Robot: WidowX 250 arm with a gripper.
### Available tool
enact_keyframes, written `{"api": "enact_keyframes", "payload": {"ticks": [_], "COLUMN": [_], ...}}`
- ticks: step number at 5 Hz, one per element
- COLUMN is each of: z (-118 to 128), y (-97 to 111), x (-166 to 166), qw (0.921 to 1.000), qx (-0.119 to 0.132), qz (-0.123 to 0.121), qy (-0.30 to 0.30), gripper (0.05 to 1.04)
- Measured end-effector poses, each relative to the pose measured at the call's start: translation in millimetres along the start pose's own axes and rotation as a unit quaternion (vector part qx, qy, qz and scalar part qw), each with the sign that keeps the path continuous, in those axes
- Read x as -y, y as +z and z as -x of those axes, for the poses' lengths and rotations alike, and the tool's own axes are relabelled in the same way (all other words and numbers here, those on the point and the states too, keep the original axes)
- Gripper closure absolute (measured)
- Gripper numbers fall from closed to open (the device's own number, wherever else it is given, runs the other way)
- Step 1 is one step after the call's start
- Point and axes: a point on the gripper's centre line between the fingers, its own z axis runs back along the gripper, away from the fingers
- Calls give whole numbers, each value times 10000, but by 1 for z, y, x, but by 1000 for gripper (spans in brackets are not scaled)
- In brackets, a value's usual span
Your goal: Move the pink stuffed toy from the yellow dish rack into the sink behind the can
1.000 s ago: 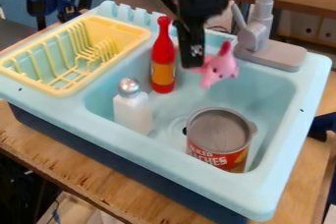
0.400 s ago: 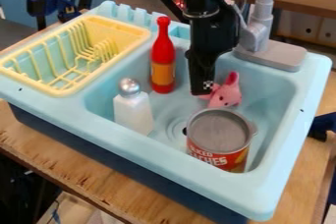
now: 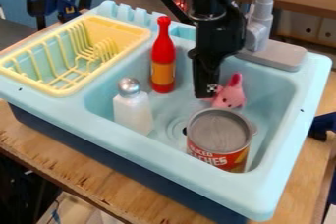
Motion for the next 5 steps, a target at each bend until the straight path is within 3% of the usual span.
{"api": "enact_keyframes", "payload": {"ticks": [2, 3, 4, 5], "z": [0, 11, 35, 55], "y": [59, 79, 105, 118], "x": [8, 15, 25, 29], "qw": [9973, 9961, 9923, 9859], "qx": [482, 415, 148, 51], "qz": [-510, -598, -872, -928], "qy": [221, 503, 866, 1395], "gripper": [225, 67, 73, 73]}}
